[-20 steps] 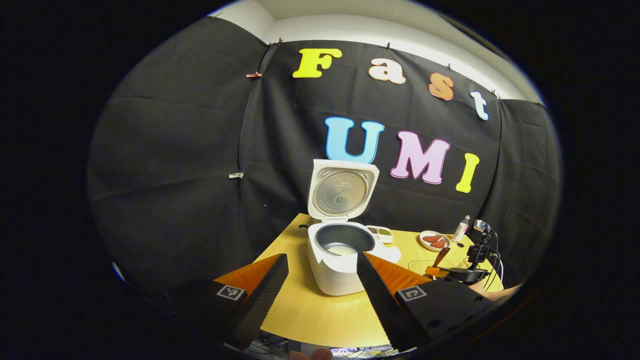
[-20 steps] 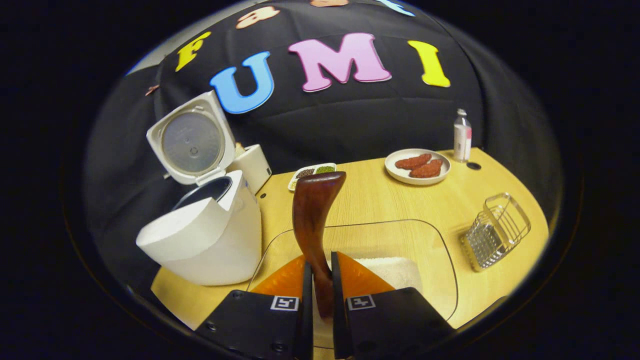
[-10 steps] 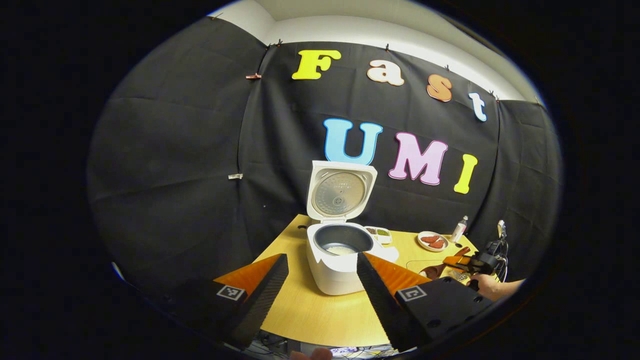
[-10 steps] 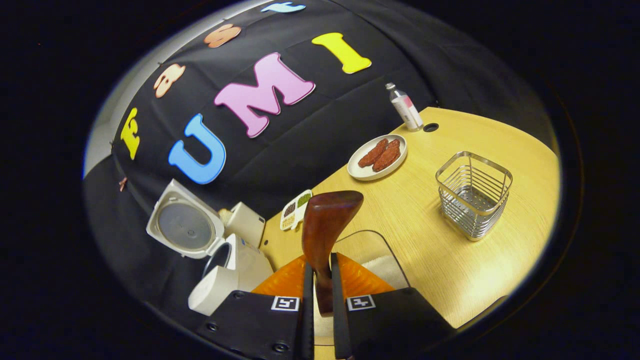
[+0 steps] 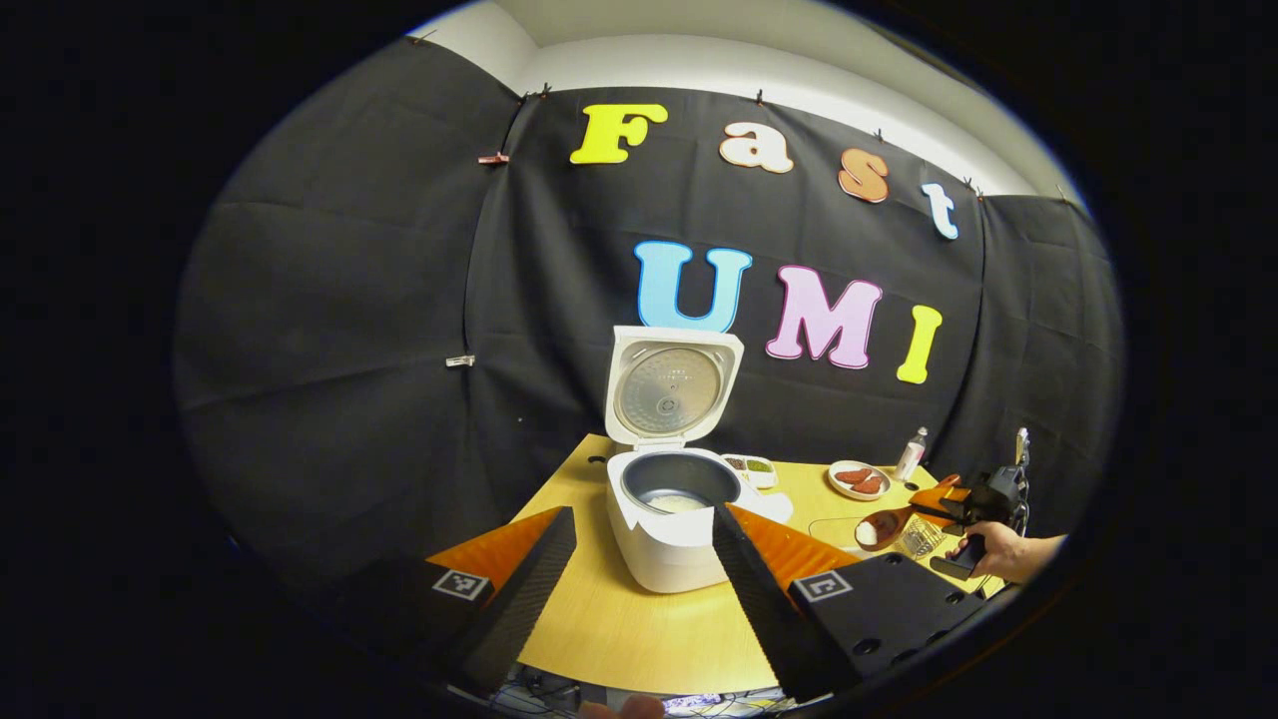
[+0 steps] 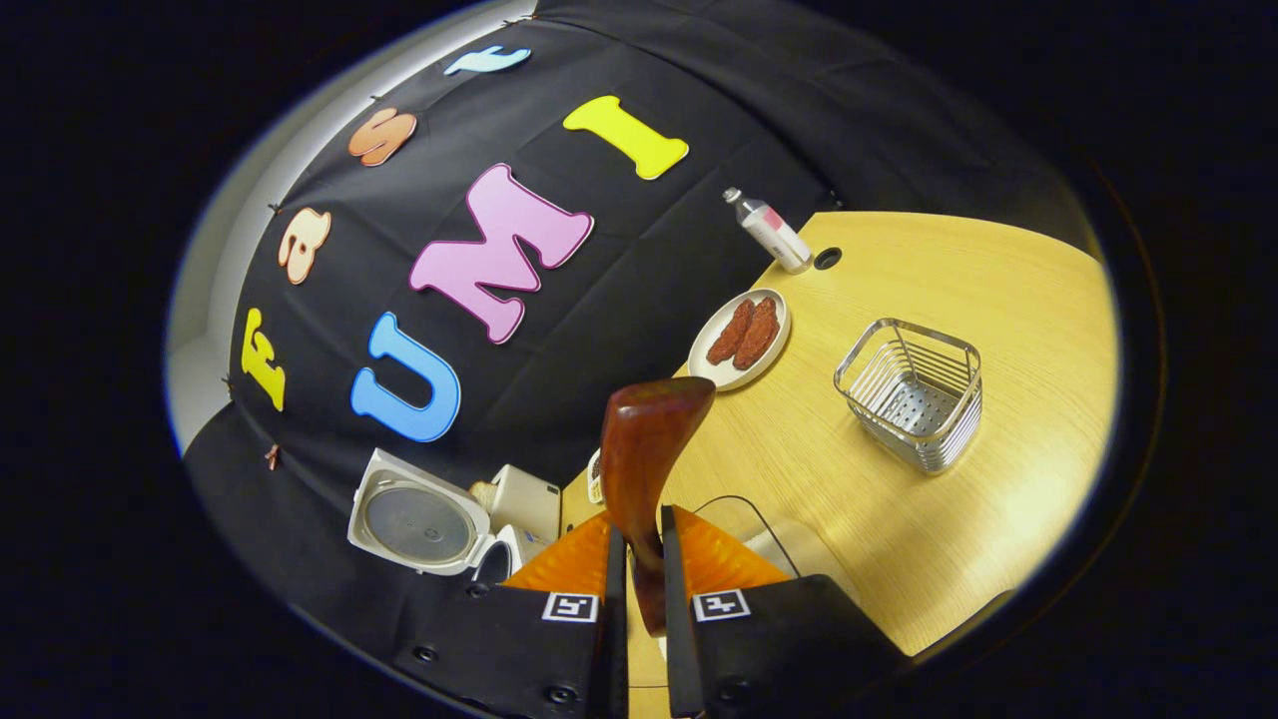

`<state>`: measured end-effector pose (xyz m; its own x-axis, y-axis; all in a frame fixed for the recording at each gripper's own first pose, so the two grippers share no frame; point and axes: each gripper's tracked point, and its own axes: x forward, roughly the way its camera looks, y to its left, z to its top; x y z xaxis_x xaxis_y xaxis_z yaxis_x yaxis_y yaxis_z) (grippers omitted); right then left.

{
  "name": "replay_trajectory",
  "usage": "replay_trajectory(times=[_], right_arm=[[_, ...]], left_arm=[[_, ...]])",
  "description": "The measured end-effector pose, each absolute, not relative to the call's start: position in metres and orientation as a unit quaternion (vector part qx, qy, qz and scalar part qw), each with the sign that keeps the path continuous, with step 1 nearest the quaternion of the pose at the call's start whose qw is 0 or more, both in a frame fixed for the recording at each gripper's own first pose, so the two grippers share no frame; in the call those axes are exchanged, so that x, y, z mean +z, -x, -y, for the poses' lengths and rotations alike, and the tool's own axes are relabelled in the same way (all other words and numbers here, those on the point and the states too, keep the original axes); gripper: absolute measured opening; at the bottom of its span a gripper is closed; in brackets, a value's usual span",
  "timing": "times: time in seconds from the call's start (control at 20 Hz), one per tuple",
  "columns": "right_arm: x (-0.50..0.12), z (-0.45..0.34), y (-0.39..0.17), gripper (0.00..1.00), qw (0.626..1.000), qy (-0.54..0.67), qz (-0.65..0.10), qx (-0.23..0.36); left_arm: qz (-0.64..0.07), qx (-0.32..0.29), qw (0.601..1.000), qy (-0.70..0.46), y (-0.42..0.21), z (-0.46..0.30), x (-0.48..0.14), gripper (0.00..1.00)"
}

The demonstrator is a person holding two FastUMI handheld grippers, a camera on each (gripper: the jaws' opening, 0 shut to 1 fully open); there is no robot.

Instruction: Close the left gripper, press the button to open the rice cooker; take a wooden spoon from the chopstick holder with the right hand, scoop a spoonful of rice and pour it into the rice cooker, then put the wooden spoon back into the chopstick holder.

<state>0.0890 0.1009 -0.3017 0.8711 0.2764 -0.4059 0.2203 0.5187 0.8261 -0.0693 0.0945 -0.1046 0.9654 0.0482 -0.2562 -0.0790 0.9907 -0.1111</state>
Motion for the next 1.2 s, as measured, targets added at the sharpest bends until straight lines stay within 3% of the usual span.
replay_trajectory(times=[0.1,0.15,0.7,1.2], right_arm=[[-0.292,-0.098,-0.084,0.2,0.827,-0.501,-0.253,0.001],[-0.287,-0.098,-0.086,0.1,0.823,-0.509,-0.252,0.0],[-0.17,-0.152,-0.104,0.09,0.821,-0.53,-0.203,0.061],[-0.103,-0.286,-0.138,0.09,0.81,-0.529,-0.208,0.145]], left_arm=[[-0.127,0.031,0.989,0.067,0.068,-0.094,-0.107,0.95],[-0.127,0.031,0.989,0.07,0.068,-0.094,-0.107,0.95],[-0.124,0.029,0.989,0.073,0.073,-0.099,-0.116,0.95],[-0.128,0.056,0.987,0.082,0.089,-0.121,-0.127,0.95]])
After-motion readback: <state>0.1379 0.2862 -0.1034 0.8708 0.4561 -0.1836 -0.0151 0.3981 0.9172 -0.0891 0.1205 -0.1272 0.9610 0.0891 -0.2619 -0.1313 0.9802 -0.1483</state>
